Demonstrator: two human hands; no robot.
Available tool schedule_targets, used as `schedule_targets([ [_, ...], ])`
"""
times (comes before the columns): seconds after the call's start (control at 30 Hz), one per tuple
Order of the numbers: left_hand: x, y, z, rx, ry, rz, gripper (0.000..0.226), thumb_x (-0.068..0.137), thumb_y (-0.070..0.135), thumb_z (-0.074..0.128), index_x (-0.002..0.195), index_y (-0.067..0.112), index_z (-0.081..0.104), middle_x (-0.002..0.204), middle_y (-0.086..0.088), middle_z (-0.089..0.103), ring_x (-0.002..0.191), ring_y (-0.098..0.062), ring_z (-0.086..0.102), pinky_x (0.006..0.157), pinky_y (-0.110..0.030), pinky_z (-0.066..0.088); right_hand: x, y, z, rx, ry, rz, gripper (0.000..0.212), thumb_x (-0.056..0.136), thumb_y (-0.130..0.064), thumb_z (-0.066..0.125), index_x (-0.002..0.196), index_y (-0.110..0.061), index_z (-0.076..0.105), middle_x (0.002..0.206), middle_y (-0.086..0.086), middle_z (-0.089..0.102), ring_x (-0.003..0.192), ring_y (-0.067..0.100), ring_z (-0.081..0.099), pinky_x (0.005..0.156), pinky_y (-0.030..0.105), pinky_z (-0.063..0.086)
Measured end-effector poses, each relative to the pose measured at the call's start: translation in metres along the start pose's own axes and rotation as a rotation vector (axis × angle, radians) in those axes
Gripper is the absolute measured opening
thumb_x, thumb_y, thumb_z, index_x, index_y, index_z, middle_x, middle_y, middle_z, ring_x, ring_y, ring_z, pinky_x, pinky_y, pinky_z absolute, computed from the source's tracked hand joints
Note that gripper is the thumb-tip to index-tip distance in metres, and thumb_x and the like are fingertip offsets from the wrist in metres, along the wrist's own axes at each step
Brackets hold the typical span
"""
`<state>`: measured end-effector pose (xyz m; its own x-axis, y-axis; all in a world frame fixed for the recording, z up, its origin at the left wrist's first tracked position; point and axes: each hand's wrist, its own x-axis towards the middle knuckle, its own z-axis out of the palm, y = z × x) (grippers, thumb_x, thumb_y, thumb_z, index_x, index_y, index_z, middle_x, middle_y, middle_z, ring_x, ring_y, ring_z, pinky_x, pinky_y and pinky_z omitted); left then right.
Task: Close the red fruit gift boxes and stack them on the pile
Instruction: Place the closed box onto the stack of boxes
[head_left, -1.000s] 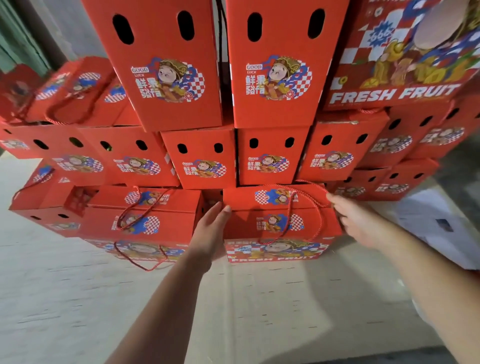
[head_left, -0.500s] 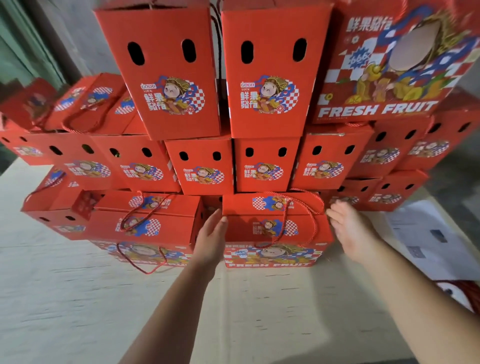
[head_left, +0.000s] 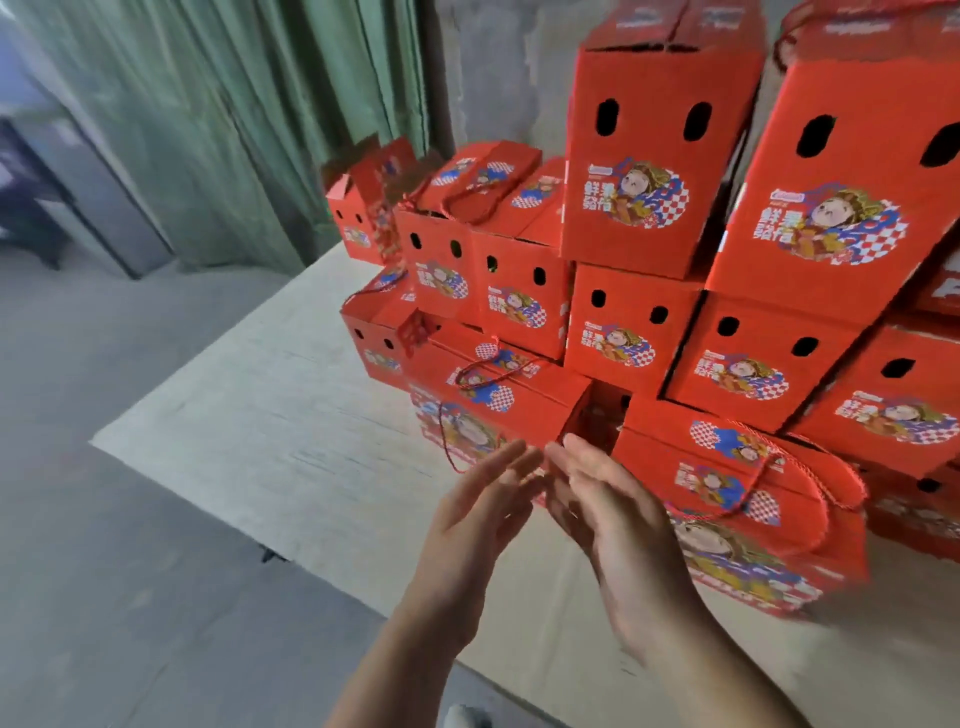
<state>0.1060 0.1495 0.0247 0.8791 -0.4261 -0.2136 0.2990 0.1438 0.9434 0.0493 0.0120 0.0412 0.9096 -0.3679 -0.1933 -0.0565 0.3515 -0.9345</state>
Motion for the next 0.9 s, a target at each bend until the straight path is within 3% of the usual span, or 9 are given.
schedule_targets([
  [0.13, -0.014, 0.032, -0.057, 0.032, 0.065, 0.096, 0.041, 0.092, 0.041, 0.064, 0.132, 0.038, 0.069, 0.138, 0.003, 0.069, 0.134, -0.014, 0.061, 0.114, -0.039, 0.04, 0.007, 0.001, 0.076, 0.012, -0.142, -0.01, 0.032, 0.107, -0.014, 0.049, 0.131, -0.027, 0.068, 0.132, -0.011, 0.07, 0.129, 0.004, 0.061, 0.109, 0.034, 0.043],
  [0.27, -0.01, 0.06, -0.129, 0.076, 0.078, 0.16, 0.037, 0.098, 0.032, 0.06, 0.133, 0.036, 0.07, 0.138, 0.007, 0.068, 0.135, -0.01, 0.059, 0.114, -0.038, 0.041, 0.021, 0.022, 0.162, -0.088, -0.167, -0.065, 0.035, 0.106, -0.012, 0.053, 0.133, -0.03, 0.066, 0.133, -0.021, 0.067, 0.129, -0.005, 0.057, 0.115, 0.032, 0.041],
  [0.4, 0.001, 0.095, -0.225, 0.108, 0.06, 0.188, 0.043, 0.096, 0.031, 0.058, 0.139, 0.027, 0.065, 0.136, 0.009, 0.07, 0.133, -0.01, 0.061, 0.118, -0.043, 0.042, 0.039, 0.053, 0.265, -0.159, -0.189, -0.114, 0.042, 0.1, -0.022, 0.058, 0.14, -0.034, 0.06, 0.138, -0.028, 0.061, 0.131, -0.013, 0.05, 0.119, 0.028, 0.037],
  [0.57, 0.025, 0.142, -0.335, 0.187, 0.031, 0.235, 0.045, 0.096, 0.029, 0.059, 0.14, 0.039, 0.064, 0.139, 0.015, 0.067, 0.133, -0.005, 0.059, 0.116, -0.041, 0.042, 0.066, 0.077, 0.383, -0.192, -0.184, -0.159, 0.045, 0.106, -0.011, 0.055, 0.14, -0.04, 0.056, 0.145, -0.027, 0.055, 0.137, -0.012, 0.044, 0.119, 0.022, 0.035],
  [0.7, 0.063, 0.161, -0.382, 0.341, -0.048, 0.33, 0.048, 0.107, 0.014, 0.049, 0.144, 0.044, 0.057, 0.137, 0.019, 0.067, 0.13, -0.003, 0.06, 0.111, -0.037, 0.049, 0.09, 0.088, 0.442, -0.125, -0.103, -0.168, 0.04, 0.108, -0.031, 0.052, 0.146, -0.045, 0.051, 0.148, -0.034, 0.049, 0.139, -0.015, 0.039, 0.12, 0.026, 0.033],
  [0.8, 0.098, 0.178, -0.395, 0.445, -0.074, 0.469, 0.057, 0.108, 0.007, 0.052, 0.132, 0.058, 0.058, 0.129, 0.029, 0.067, 0.122, 0.005, 0.063, 0.097, -0.014, 0.051, 0.116, 0.094, 0.48, -0.165, -0.007, -0.245, 0.05, 0.101, -0.049, 0.054, 0.15, -0.049, 0.043, 0.148, -0.041, 0.04, 0.139, -0.022, 0.031, 0.114, 0.008, 0.027],
  [0.9, 0.143, 0.186, -0.413, 0.425, -0.046, 0.471, 0.04, 0.11, 0.018, 0.05, 0.138, 0.046, 0.059, 0.13, 0.026, 0.068, 0.123, 0.004, 0.063, 0.098, -0.017, 0.053, 0.158, 0.098, 0.502, -0.195, 0.044, -0.251, 0.059, 0.09, -0.062, 0.05, 0.148, -0.054, 0.043, 0.142, -0.047, 0.039, 0.133, -0.028, 0.032, 0.106, 0.003, 0.028],
])
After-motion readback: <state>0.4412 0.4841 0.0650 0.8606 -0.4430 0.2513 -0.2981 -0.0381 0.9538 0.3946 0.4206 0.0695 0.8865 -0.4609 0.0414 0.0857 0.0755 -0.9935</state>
